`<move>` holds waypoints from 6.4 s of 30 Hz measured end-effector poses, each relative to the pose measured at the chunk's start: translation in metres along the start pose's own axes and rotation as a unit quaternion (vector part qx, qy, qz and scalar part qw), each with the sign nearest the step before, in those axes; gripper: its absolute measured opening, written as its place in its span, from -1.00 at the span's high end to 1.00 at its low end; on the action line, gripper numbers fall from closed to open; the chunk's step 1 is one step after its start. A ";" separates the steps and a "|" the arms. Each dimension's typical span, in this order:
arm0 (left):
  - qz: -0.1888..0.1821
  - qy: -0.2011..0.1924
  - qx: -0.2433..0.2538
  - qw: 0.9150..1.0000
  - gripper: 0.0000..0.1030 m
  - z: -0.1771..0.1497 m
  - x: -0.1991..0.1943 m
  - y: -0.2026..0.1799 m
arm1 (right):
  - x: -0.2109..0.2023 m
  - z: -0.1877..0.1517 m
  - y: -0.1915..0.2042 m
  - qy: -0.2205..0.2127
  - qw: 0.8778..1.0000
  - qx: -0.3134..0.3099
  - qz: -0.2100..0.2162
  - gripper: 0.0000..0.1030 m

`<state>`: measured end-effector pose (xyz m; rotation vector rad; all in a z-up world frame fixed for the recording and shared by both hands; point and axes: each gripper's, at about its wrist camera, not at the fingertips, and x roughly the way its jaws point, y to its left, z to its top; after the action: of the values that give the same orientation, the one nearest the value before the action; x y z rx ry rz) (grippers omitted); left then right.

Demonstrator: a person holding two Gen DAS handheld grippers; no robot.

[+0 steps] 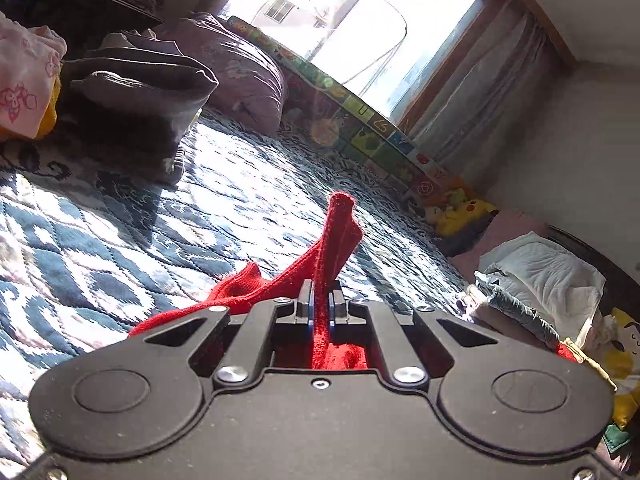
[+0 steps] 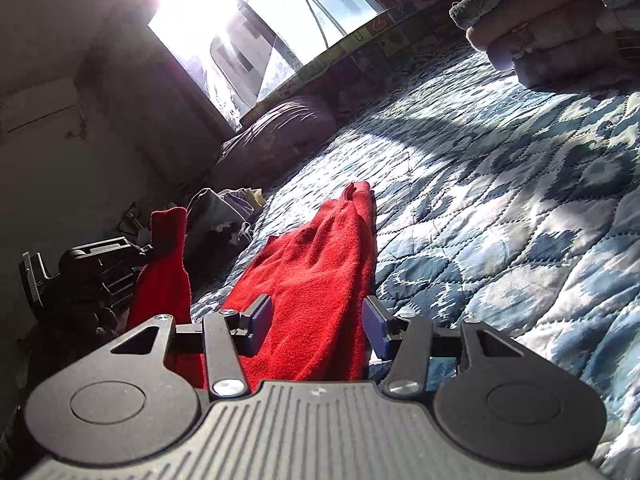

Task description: Fold clothes

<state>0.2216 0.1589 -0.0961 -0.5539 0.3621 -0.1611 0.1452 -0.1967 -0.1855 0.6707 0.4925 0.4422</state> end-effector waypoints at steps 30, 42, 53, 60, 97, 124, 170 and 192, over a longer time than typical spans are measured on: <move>0.047 0.039 -0.024 0.998 0.22 -0.062 -0.108 0.051 | 0.097 0.022 -0.035 0.039 0.993 0.107 0.020 0.36; 0.025 0.067 -0.024 0.997 0.21 -0.063 -0.081 0.054 | 0.082 0.038 -0.032 -0.018 0.994 0.095 0.044 0.83; 0.014 0.072 -0.029 0.997 0.20 -0.061 -0.078 0.057 | 0.099 0.025 -0.012 0.044 0.997 0.046 0.041 0.28; 0.004 0.077 -0.021 0.997 0.20 -0.064 -0.081 0.055 | 0.074 0.043 0.006 -0.010 0.998 0.002 0.059 0.87; -0.065 0.164 0.097 0.980 0.49 -0.089 -0.060 0.019 | 0.064 0.063 -0.056 -0.018 0.986 0.151 0.061 0.74; -0.009 0.109 0.152 0.982 0.49 -0.004 0.112 0.035 | 0.033 0.062 -0.045 0.010 0.992 0.095 0.085 0.88; -0.156 0.192 0.323 0.913 0.38 -0.126 -0.063 -0.041 | 0.044 0.066 -0.043 -0.023 0.990 0.082 -0.114 0.42; -0.176 0.165 0.237 0.941 0.94 -0.096 -0.064 -0.003 | 0.128 0.125 0.096 0.032 0.974 -0.141 -0.172 0.89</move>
<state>0.1254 0.1252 -0.1516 -0.1043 0.5286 -0.6745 0.2949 -0.1206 -0.0724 0.2889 0.5827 0.1994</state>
